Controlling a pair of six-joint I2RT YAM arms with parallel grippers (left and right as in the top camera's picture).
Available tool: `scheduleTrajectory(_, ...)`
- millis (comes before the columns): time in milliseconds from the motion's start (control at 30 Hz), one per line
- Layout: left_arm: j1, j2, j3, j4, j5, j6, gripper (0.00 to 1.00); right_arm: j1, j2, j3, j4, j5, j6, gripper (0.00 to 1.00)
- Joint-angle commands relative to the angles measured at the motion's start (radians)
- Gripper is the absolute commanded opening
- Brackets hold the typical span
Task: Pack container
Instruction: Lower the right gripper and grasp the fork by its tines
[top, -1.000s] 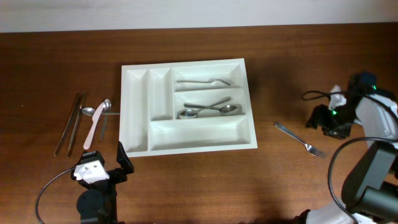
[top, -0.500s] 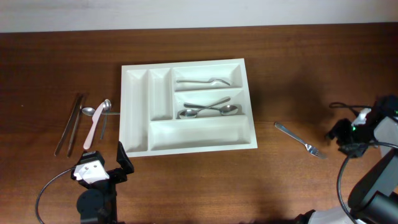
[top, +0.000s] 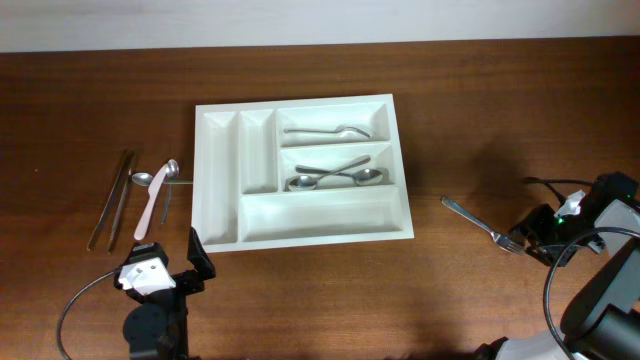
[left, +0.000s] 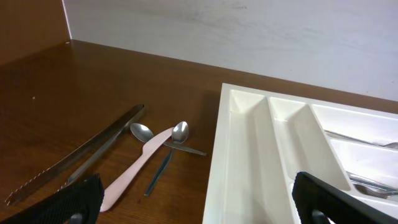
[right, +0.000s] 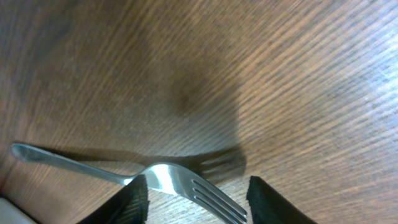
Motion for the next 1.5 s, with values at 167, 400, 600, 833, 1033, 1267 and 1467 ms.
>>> scheduleTrajectory(167,0.006,-0.008,-0.005,0.001,0.011,0.020,0.99,0.001,-0.023,-0.012,0.005,-0.044,0.008,0.42)
scheduleTrajectory(400,0.006,-0.008,-0.005,0.001,0.011,0.020,0.99,0.001,-0.023,-0.058,0.008,-0.044,0.008,0.42)
scheduleTrajectory(600,0.006,-0.008,-0.005,0.001,0.011,0.020,0.99,0.001,-0.023,-0.109,0.055,-0.049,0.008,0.37)
scheduleTrajectory(833,0.006,-0.008,-0.005,0.001,0.011,0.020,0.99,0.001,-0.023,-0.111,0.069,-0.049,0.008,0.04)
scheduleTrajectory(1033,0.006,-0.008,-0.005,0.001,0.011,0.020,0.99,0.001,-0.023,-0.111,0.075,-0.049,0.008,0.04)
scheduleTrajectory(1267,0.006,-0.008,-0.005,0.001,0.011,0.020,0.99,0.001,-0.023,-0.111,0.138,-0.053,0.008,0.04)
scheduleTrajectory(1467,0.006,-0.008,-0.005,0.000,0.011,0.020,0.99,0.001,-0.023,-0.111,0.237,-0.104,0.008,0.04)
